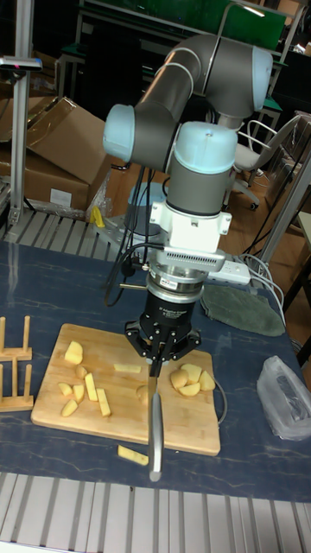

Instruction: Chop the potatoes

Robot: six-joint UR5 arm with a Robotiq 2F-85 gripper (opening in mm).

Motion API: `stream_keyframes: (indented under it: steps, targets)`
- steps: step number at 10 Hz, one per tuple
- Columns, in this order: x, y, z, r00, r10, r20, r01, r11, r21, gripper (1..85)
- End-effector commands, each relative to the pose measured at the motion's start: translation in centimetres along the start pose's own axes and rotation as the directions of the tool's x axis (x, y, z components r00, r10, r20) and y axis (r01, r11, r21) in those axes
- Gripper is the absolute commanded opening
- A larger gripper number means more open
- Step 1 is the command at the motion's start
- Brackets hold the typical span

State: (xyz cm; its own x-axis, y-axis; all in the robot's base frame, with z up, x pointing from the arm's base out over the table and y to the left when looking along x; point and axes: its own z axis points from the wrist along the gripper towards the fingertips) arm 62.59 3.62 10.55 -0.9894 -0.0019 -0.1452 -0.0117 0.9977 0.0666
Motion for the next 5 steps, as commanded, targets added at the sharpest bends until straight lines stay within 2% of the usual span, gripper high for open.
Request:
stream_keyframes:
  steps: [1, 5]
  targets:
    - [0.36, -0.38, 0.58, 0.999, -0.001, 0.032, 0.002, 1.000, -0.007, 1.0]
    - [0.59, -0.83, 1.26, 0.998, -0.023, 0.056, 0.024, 1.000, -0.019, 1.0]
